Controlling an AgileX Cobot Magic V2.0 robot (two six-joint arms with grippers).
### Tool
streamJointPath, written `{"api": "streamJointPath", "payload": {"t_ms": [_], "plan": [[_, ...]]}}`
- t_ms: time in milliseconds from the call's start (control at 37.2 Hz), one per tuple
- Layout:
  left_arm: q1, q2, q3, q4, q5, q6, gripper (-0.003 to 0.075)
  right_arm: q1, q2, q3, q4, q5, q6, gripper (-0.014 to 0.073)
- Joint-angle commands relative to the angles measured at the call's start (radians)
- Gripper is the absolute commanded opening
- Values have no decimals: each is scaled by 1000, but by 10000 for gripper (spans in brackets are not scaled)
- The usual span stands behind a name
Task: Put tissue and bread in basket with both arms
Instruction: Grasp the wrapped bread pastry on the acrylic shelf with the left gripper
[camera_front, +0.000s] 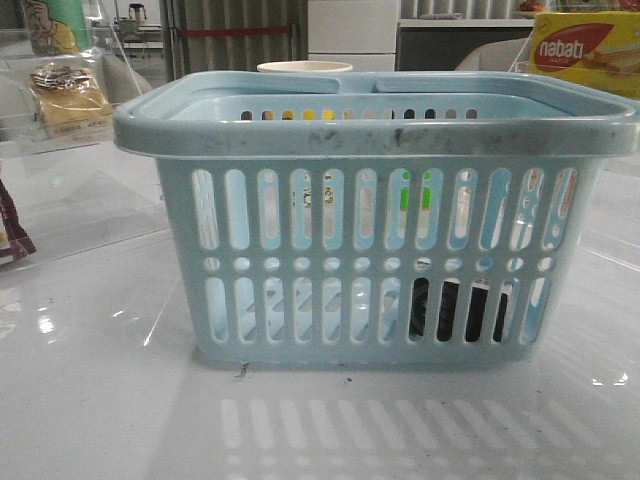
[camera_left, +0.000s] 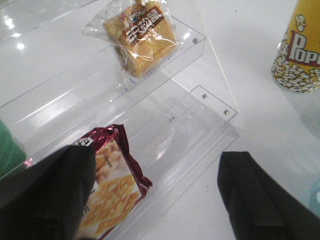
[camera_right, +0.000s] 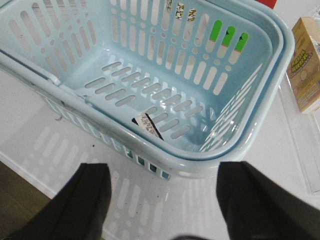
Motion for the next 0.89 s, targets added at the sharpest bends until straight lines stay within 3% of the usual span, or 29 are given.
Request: {"api": "streamJointPath", "payload": {"t_ms": [0,215,431,511,592,727,861], "plan": [[3,110,-156,-15,-82,-10,560,-1,-7,-27,-20,-61,-6,552],[64,424,-490,-103,-51,-10,560,-1,-7,-27,-20,-61,-6,552],[64,602,-695,-150,-70,-10,558,-1,-7,-27,-20,-61,-6,552],[64,622,-708,-163,-67,-10,468,-1,-7,-27,-20,-61,-6,552],[64,622,-708,-171,-63,-10,293,-1,-7,-27,-20,-61,-6,552],[64,622,-708,-171,-33,-10,102,-1,-7,-27,-20,-61,-6,552],[64,574,-713,-171,55,-10,91,-1,-7,-27,-20,-61,-6,552]]}}
